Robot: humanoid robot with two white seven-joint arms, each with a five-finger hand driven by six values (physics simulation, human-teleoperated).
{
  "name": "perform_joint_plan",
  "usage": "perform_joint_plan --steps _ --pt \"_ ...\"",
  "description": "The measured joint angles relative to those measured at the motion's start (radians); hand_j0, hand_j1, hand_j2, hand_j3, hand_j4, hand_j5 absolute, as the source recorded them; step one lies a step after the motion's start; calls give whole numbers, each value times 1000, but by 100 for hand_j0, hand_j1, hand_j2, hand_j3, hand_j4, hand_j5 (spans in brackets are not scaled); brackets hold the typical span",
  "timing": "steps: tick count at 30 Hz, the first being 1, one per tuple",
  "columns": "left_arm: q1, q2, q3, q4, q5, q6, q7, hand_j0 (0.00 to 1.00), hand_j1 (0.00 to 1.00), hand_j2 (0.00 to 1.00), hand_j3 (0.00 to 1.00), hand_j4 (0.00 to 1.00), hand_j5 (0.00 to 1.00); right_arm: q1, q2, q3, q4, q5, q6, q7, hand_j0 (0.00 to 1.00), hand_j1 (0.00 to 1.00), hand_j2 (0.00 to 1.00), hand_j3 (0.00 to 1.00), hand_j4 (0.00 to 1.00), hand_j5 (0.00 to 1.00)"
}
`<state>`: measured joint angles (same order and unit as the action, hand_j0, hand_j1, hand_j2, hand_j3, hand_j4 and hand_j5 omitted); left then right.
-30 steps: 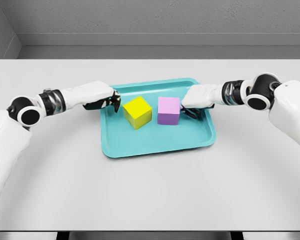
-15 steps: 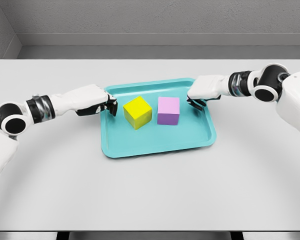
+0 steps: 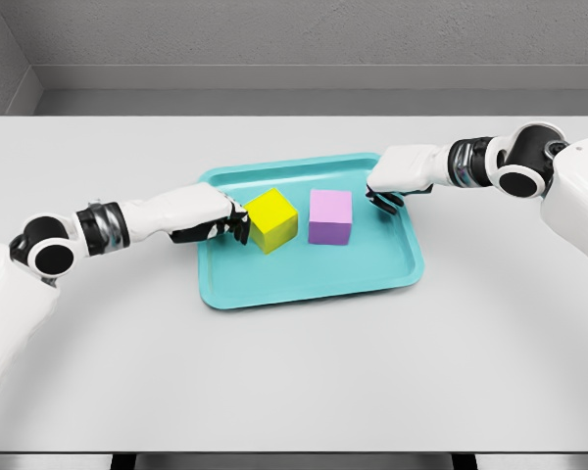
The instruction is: Push two cubes
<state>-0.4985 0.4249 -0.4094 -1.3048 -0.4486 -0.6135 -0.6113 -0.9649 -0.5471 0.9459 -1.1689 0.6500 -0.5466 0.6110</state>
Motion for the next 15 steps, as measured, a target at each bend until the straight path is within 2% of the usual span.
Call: perform_joint_plan --steps 15 --pt "-25 -52 4 109 -4 0 0 34 34 34 34 34 34 2 0 2 0 0 -1 0 13 13 13 13 13 13"
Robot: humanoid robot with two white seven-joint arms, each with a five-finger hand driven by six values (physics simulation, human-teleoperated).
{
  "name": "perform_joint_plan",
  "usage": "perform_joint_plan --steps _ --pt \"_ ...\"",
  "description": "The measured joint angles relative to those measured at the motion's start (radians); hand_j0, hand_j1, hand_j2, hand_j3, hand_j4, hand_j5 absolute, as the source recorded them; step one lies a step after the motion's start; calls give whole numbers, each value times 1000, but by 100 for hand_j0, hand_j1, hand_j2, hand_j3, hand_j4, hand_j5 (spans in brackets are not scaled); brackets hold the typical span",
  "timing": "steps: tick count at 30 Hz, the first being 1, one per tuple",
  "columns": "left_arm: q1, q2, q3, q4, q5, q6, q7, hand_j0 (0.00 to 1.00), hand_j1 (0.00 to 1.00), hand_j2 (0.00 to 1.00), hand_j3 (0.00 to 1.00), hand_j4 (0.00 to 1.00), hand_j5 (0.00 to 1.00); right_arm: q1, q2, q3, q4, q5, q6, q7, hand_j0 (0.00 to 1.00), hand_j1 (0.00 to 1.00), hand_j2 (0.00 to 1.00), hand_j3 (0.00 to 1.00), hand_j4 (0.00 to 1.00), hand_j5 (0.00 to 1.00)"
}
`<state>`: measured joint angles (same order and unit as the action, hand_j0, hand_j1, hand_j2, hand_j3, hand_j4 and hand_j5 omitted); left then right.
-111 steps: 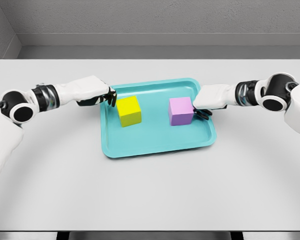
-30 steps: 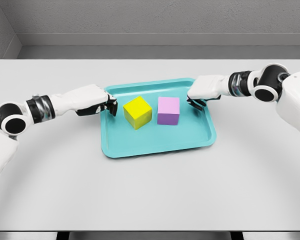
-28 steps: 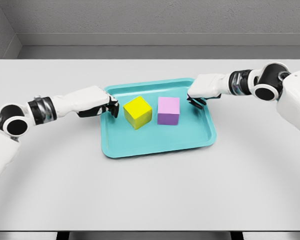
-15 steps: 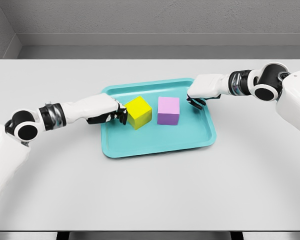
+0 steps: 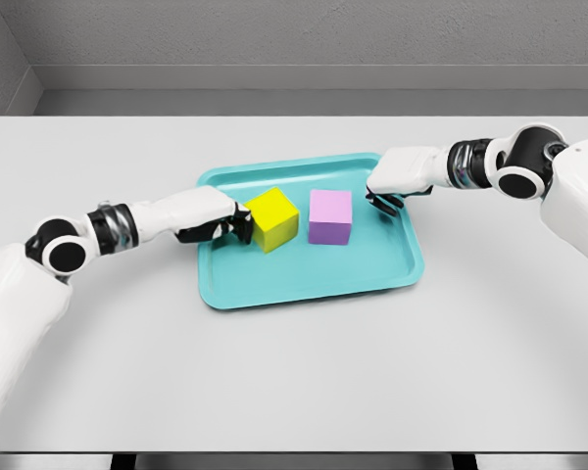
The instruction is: Push two cubes
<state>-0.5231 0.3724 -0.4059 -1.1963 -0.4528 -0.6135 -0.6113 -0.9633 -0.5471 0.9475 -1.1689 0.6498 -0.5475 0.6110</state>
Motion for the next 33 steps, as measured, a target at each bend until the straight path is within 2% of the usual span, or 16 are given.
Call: perform_joint_plan --steps 17,33 --pt "-43 -9 6 75 -1 0 0 34 34 34 34 34 34 0 -1 -1 6 0 -1 0 13 13 13 13 13 13" --pt "-84 -60 2 133 4 3 0 34 34 34 34 34 34 3 1 -3 5 0 -1 0 13 13 13 13 13 13"
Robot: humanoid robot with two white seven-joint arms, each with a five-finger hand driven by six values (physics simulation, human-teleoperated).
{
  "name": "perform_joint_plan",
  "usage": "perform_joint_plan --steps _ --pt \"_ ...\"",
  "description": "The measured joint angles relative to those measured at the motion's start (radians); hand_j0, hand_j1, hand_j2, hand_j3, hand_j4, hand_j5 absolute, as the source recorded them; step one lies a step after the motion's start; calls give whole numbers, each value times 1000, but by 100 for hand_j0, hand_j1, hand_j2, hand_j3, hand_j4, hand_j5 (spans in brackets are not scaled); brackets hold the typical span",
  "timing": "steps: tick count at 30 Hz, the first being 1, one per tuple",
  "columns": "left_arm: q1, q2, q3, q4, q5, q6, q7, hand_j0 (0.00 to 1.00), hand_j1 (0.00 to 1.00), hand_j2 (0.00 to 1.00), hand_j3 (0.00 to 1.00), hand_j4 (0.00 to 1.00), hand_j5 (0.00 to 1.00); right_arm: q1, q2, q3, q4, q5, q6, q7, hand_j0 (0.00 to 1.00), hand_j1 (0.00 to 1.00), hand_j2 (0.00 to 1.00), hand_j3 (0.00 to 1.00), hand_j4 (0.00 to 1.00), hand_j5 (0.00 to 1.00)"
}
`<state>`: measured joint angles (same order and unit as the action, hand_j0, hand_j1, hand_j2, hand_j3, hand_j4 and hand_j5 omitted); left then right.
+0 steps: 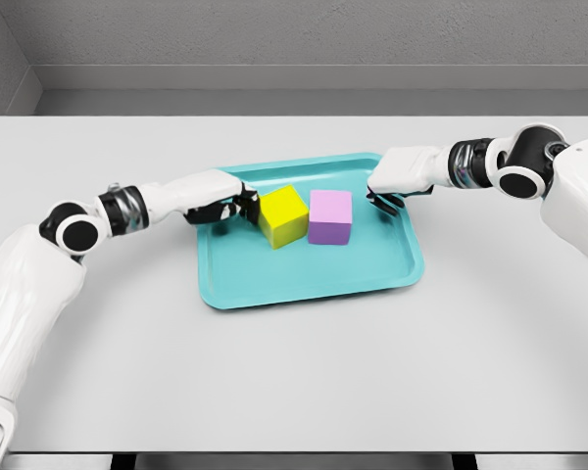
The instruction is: Push two cubes
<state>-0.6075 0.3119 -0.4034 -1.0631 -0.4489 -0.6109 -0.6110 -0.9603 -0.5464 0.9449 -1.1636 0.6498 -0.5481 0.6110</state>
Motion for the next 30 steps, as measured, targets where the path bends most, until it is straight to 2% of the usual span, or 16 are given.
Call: perform_joint_plan --steps 17,30 --pt "-28 -32 -2 36 7 4 1 34 34 34 34 34 34 6 41 1 35 6 0 0 13 13 13 13 13 13" --pt "-26 -20 -3 38 2 -2 0 34 34 34 34 34 34 -2 48 0 40 7 -1 0 13 13 13 13 13 13"
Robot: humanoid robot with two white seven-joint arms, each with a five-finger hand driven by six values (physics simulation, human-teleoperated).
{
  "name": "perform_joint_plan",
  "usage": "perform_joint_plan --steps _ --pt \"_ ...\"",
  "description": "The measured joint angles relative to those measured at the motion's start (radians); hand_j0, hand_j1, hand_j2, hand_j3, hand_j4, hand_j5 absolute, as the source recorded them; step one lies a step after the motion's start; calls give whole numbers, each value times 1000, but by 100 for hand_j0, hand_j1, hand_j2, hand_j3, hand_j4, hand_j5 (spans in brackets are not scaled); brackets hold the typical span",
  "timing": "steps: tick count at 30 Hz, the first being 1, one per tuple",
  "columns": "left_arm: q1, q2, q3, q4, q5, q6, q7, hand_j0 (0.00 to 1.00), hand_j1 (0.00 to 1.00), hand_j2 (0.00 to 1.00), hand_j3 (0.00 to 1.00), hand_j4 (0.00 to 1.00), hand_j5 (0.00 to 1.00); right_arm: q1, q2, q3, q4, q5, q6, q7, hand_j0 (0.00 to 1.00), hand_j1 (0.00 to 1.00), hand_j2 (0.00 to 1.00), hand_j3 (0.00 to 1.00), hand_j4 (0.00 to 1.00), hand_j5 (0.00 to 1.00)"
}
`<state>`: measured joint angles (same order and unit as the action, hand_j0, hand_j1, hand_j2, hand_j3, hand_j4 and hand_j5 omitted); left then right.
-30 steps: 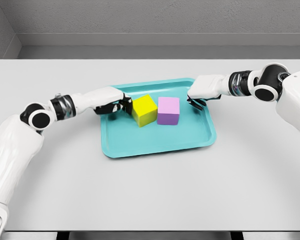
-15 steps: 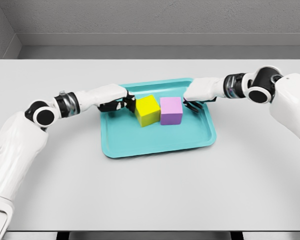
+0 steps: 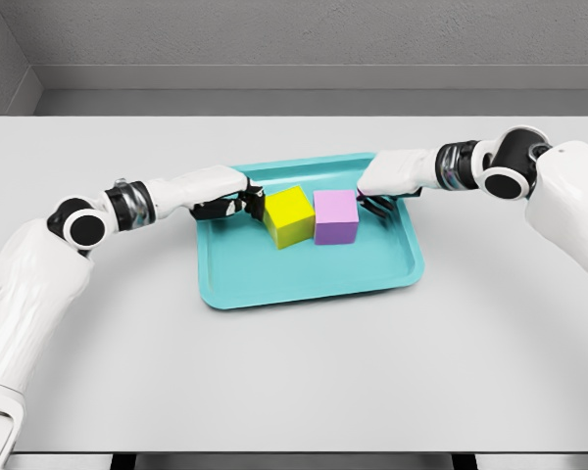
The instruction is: Push two cubes
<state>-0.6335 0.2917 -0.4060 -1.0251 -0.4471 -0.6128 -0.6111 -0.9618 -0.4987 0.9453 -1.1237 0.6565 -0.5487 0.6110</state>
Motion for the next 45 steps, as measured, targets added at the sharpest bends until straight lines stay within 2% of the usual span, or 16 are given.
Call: perform_joint_plan --steps 8,21,26,28,30,33,38,41,45 --pt "6 25 7 0 0 -1 0 34 34 34 34 34 34 -3 7 -3 2 2 0 0 13 13 13 13 13 13" --pt "5 11 -2 31 -2 -1 0 34 34 34 34 34 34 -9 28 0 -1 2 0 0 13 13 13 13 13 13" --pt "0 25 4 31 2 -1 0 34 34 34 34 34 34 -55 23 -27 17 19 0 0 13 13 13 13 13 13" --pt "-14 33 6 32 9 0 0 34 34 34 34 34 34 -46 1 -35 -25 20 -5 0 13 13 13 13 13 13" --pt "-61 32 6 46 16 1 0 34 34 34 34 34 34 -20 -49 -37 -122 15 -18 0 13 13 13 13 13 13" --pt "-89 14 2 96 15 0 0 34 34 34 34 34 34 -3 -133 -37 -240 -29 -47 0 13 13 13 13 13 13" --pt "-110 -23 -2 150 8 0 0 34 34 34 34 34 34 21 -196 -31 -342 -97 -61 0 13 13 13 13 13 13" --pt "-132 -33 -3 168 7 0 0 34 34 34 34 34 34 40 -209 -12 -401 -114 -63 0 13 13 13 13 13 13" --pt "-156 -38 -2 210 6 0 0 34 34 34 34 34 34 66 -212 6 -434 -122 -64 0 14 14 14 14 14 14"
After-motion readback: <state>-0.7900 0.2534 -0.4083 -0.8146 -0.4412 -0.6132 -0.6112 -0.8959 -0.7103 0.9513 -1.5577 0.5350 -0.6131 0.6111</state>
